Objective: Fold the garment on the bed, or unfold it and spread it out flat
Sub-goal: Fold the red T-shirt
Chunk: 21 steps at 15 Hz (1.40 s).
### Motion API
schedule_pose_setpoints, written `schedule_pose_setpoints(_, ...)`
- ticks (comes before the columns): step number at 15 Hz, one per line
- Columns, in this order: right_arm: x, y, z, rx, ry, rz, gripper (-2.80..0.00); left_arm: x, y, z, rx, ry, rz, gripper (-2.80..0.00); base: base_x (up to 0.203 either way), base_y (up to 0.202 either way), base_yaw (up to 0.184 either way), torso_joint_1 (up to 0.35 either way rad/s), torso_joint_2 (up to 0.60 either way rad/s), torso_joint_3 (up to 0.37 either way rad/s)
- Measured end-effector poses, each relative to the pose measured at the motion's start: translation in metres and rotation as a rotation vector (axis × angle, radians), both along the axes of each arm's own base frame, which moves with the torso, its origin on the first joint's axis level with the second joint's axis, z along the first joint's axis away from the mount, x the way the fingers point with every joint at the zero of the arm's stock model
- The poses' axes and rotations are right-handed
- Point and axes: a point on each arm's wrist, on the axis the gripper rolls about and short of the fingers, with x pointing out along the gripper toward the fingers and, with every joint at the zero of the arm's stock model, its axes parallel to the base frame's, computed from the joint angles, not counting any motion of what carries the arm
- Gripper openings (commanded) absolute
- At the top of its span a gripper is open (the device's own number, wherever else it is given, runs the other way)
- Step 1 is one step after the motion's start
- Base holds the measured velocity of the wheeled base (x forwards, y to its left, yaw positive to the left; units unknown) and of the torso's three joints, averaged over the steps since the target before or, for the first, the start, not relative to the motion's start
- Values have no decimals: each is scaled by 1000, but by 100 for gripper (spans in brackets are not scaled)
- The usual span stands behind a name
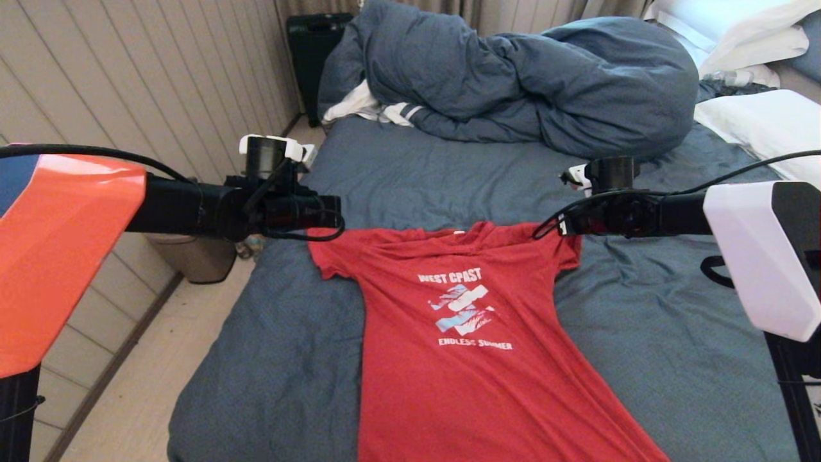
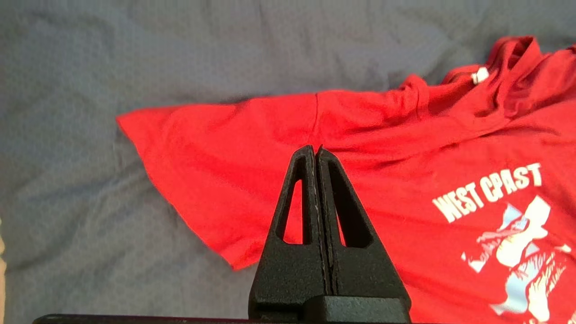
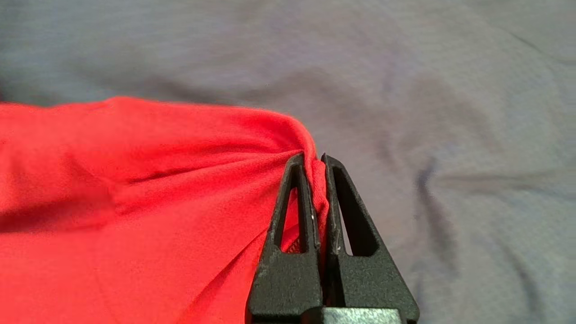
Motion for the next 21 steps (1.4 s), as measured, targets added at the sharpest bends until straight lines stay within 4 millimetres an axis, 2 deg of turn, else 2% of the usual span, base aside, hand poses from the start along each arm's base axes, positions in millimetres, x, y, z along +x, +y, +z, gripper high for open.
schedule_pose_setpoints(3,3,-9,-4,-35,-13,-18,-280,3,0,-1,-12,-24,8,-280,0,0,0,0,0,0)
schedule_pose_setpoints(10,13,-10,-23,-105,-20,-45,-280,7,4,-6,-16,-19,23,-280,0,0,0,0,0,0)
schedule_pose_setpoints(11,13,-9,-24,-105,-19,-43,-1,8,4,-6,-16,-18,24,-280,0,0,0,0,0,0)
schedule_pose_setpoints(17,12,-8,-21,-100,-23,-29,0,6,5,-2,-18,-26,24,-280,0,0,0,0,0,0)
schedule_pose_setpoints(21,6,-9,-1,-74,-58,-34,0,0,7,12,-29,-52,25,-280,0,0,0,0,0,0)
